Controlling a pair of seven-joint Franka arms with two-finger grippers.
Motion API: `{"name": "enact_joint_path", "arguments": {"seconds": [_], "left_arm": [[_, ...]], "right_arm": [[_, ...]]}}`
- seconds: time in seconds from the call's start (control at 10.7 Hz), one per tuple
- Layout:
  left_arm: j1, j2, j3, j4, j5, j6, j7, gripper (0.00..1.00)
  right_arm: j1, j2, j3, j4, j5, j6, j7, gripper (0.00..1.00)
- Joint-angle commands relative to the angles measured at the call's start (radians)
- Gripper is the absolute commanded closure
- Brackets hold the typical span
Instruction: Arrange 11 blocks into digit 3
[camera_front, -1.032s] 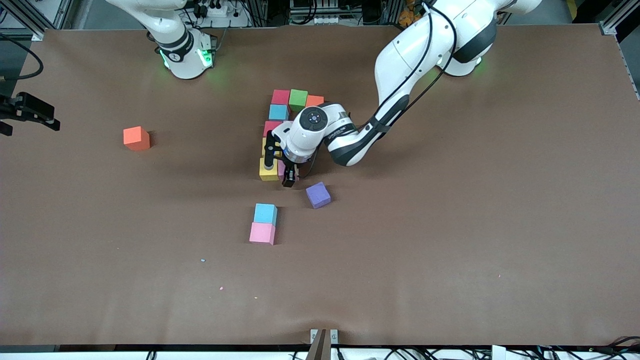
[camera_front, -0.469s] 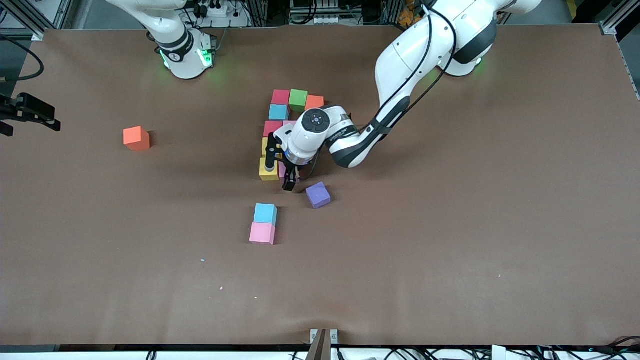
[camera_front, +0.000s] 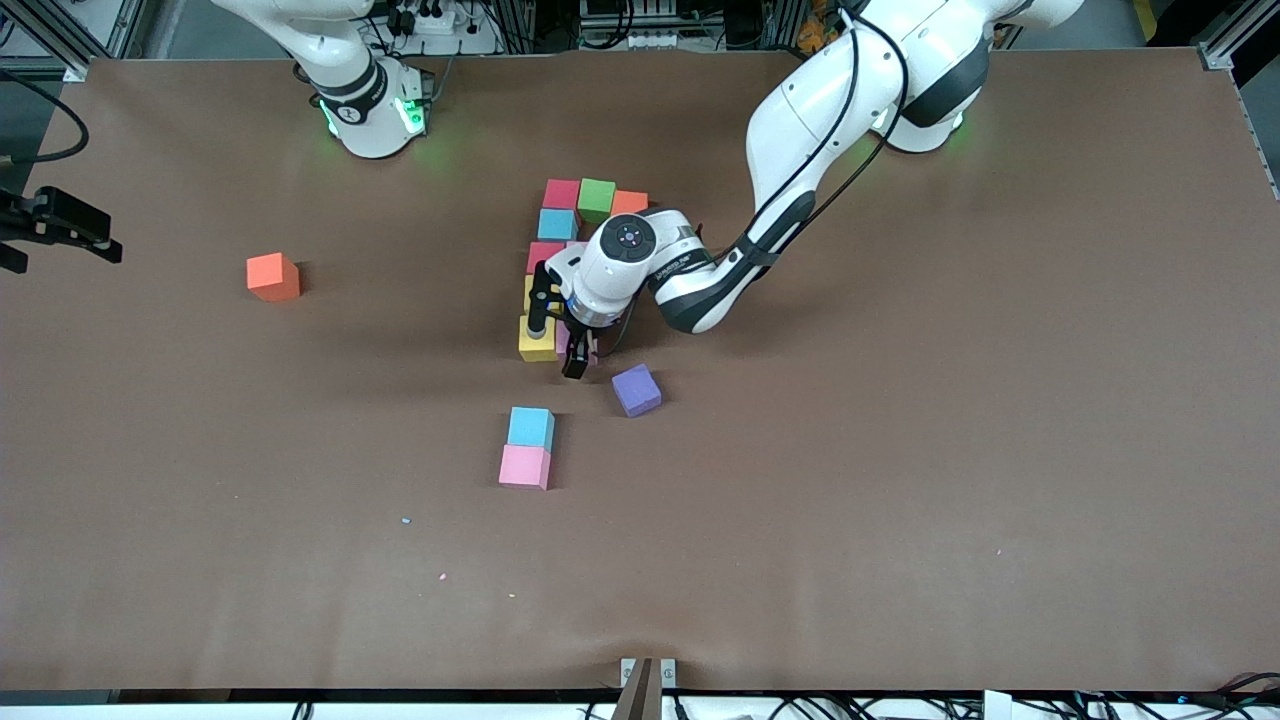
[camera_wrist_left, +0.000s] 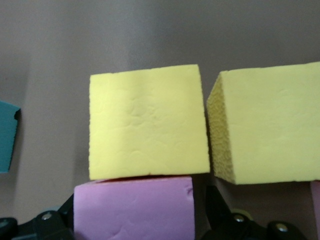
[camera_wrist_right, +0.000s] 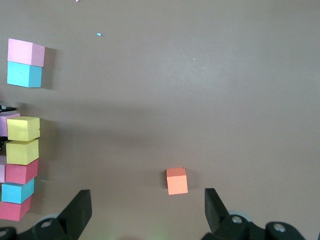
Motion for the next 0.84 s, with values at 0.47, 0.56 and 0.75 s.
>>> {"name": "enact_joint_path", "arguments": {"seconds": [0.47, 0.56, 0.75], "left_arm": [[-0.009, 0.009, 0.011, 0.018, -0.01, 0.006, 0.031, 0.0], [-0.005, -0.006, 0.009, 0.012, -0.012, -0.003, 0.031, 0.0], [-0.002, -0.031, -0.009, 0.009, -0.027, -0.067, 0.021, 0.0]], "right_arm": [[0.002, 0.003, 0.003, 0.006, -0.016, -0.003, 0.008, 0.0], [0.002, 0.003, 0.003, 0.006, -0.016, -0.003, 0.008, 0.0], [0.002, 0.008, 0.003, 0.006, -0.016, -0.003, 0.008, 0.0]]}}
